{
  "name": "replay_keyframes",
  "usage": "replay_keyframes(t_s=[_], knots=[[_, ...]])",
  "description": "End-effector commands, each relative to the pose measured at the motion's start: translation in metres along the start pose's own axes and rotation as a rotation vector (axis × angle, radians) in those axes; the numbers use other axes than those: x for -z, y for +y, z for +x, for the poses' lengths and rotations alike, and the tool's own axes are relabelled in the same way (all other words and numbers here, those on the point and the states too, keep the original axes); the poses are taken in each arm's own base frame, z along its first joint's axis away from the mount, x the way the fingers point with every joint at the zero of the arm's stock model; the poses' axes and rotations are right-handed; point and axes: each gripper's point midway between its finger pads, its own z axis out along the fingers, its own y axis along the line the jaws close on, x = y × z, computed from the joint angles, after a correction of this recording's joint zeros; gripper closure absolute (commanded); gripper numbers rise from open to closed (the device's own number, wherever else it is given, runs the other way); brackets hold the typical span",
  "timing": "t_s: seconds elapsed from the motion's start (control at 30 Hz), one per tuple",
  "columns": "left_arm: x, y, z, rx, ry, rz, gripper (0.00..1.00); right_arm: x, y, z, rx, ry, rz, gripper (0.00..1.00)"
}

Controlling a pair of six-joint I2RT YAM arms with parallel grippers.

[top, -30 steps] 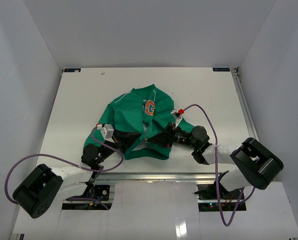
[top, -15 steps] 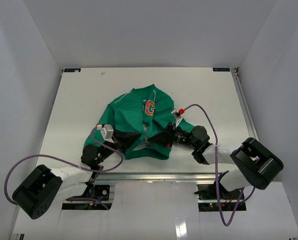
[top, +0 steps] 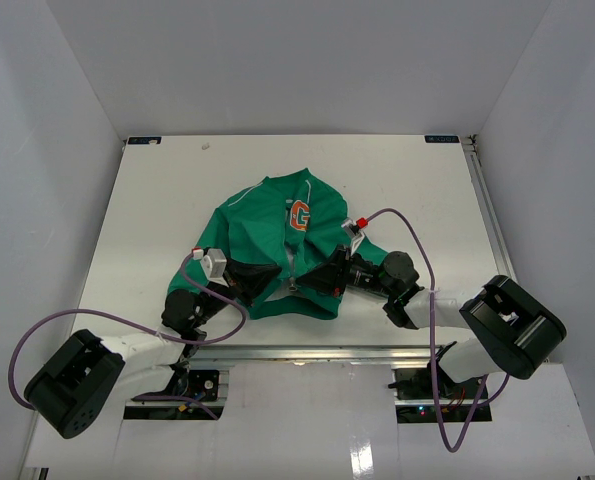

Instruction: Zip up the jacket

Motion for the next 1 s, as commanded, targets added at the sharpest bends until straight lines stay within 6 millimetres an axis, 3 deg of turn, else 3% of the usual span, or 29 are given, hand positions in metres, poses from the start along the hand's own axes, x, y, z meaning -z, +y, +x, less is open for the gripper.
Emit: replay_keyframes(t_s=[0.0, 0.97], knots=[[0.037, -0.04, -0.049, -0.126, -0.272, 0.14, 1.0, -0.001, 0.022, -0.017, 0.081, -0.065, -0.095, 0.92], [0.039, -0.051, -0.046, -0.157, -0.255, 0.2, 1.0, -0.005, 0.018, -0.026, 0.06, -0.075, -0.08, 0.92]])
